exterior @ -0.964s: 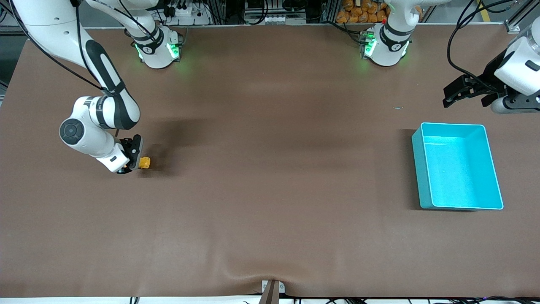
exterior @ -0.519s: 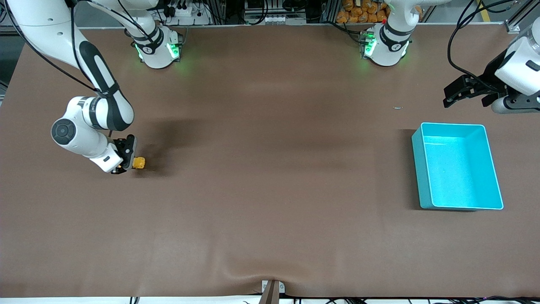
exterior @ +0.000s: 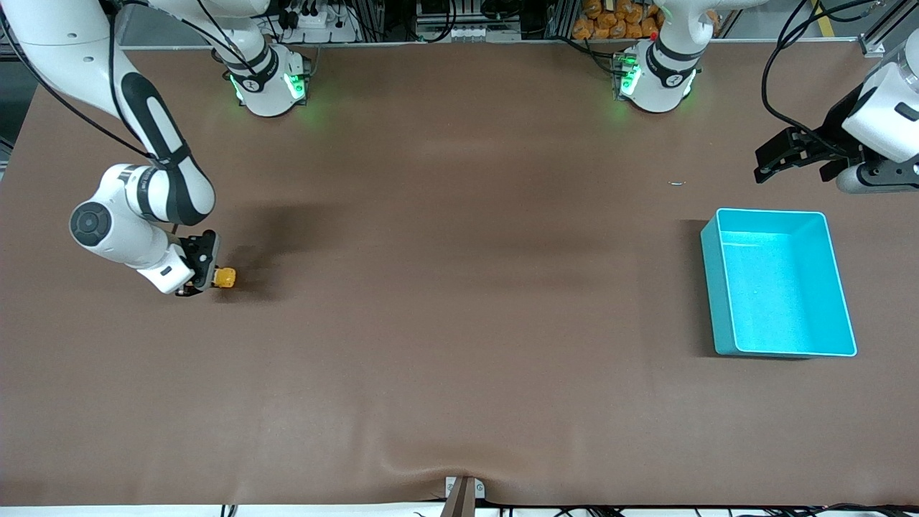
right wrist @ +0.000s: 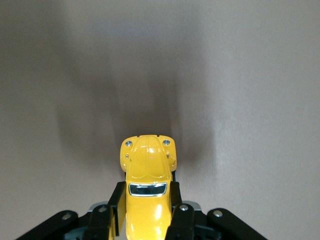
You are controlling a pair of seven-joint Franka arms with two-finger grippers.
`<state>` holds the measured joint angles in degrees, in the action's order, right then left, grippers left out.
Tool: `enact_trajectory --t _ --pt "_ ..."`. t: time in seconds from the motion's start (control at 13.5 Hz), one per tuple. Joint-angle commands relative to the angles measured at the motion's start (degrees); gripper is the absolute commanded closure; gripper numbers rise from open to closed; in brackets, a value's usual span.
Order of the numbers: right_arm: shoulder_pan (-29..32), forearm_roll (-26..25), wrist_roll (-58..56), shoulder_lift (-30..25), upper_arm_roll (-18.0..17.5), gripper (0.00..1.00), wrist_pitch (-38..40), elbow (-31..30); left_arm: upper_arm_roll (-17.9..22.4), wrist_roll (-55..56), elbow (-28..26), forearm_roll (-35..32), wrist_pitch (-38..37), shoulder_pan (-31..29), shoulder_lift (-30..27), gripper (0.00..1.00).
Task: Wind and store yellow beetle car
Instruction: 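Press the car down and drag it backward with the right gripper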
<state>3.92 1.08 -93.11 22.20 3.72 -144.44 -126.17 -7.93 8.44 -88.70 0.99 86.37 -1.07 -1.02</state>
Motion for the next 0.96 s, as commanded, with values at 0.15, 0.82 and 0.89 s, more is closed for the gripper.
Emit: enact_trajectory --t 0.15,0.82,0.89 --pt "2.94 0.24 -1.54 5.66 -0.38 0.73 -2.43 2.15 -0.07 0.61 0.11 0.42 -0.51 -0.25 -0.21 0.00" --pt "7.68 0.24 -7.08 6.63 -0.38 0.68 -2.17 3.73 0.02 0.61 0.11 0.42 -0.15 -0.33 0.14 0.00" --pt "7.68 0.33 -6.91 6.63 -0.38 0.53 -1.64 4.34 0.02 0.61 0.11 0.42 -0.15 -0.33 0.23 0.00"
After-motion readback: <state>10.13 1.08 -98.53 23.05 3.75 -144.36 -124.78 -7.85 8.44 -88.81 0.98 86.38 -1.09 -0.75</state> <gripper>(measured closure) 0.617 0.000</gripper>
